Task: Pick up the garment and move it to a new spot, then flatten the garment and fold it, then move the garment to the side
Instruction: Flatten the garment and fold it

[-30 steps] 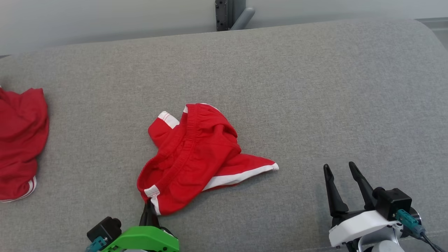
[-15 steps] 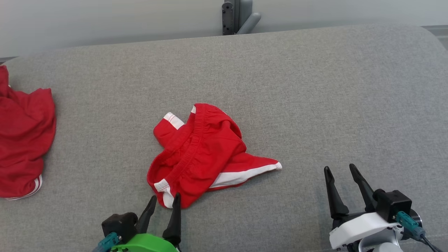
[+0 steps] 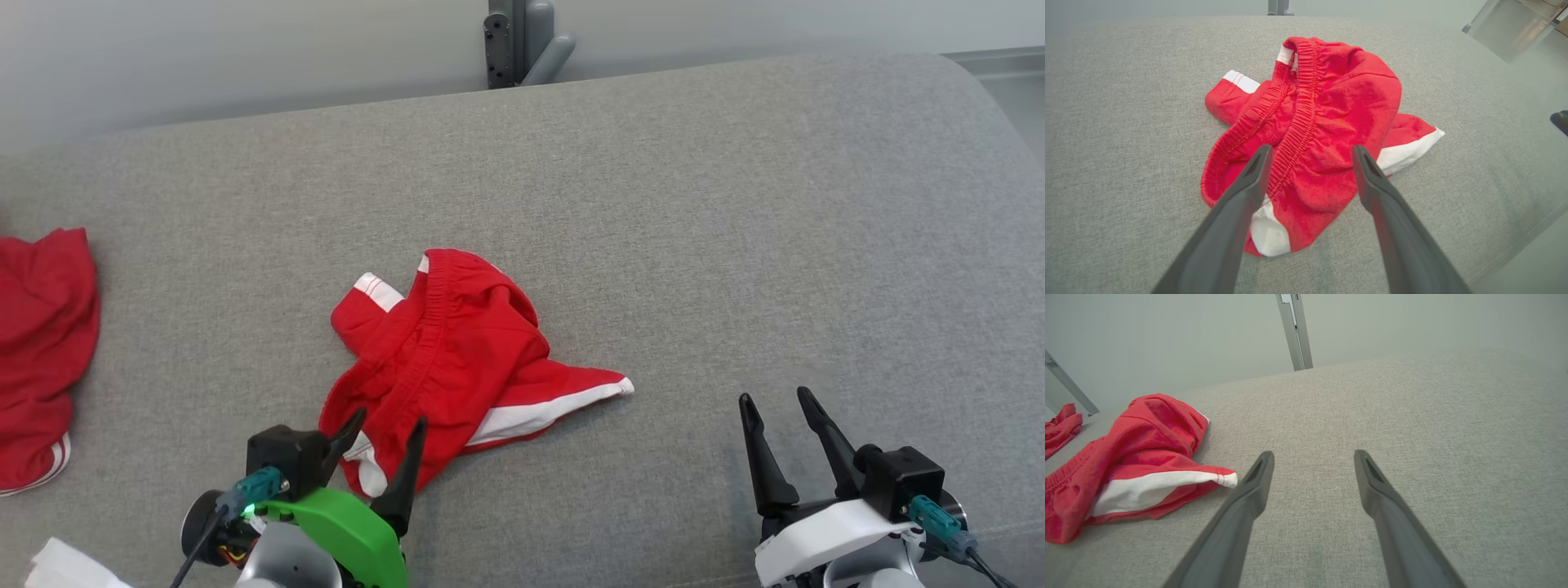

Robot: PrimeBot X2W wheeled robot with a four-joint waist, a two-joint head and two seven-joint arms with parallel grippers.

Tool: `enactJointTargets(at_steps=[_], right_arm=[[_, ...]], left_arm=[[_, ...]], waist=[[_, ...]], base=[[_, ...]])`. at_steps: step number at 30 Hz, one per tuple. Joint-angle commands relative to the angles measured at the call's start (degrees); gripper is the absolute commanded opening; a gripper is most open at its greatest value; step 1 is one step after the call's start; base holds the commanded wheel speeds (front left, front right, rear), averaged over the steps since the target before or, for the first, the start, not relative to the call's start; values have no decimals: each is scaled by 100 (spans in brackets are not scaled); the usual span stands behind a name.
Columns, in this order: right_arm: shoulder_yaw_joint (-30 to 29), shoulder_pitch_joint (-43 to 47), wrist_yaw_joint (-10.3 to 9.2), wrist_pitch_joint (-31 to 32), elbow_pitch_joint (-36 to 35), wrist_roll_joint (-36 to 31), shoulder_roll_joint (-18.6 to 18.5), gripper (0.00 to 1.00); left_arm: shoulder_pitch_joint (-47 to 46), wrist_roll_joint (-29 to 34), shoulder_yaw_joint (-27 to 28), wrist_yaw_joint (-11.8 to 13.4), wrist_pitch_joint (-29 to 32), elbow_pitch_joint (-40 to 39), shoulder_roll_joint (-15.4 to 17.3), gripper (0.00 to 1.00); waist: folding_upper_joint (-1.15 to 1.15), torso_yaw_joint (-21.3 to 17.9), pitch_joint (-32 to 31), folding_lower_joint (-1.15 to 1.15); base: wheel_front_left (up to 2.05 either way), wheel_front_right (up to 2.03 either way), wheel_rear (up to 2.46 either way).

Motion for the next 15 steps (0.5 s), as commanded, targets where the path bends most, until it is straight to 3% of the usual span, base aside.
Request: enactJointTargets(at_steps=[1,8,15], right_arm=[[9,-37,-4,-19,4,16,-5,100],[-24,-15,-4,-19,-18,42,11,100],[-62,-35,-4,-19,-19,30,19,100]], left_arm=[[-111,33,-3,-35,53,43,73,100],[-435,-38,3,-262,450,493,352,100],[-472,-291,-79,-708,675,781,586,100]], waist=[[30,-68,16,0],[30,-240,55,0],[30,-288,105,0]], base=[[0,0,0],[0,0,0],[0,0,0]])
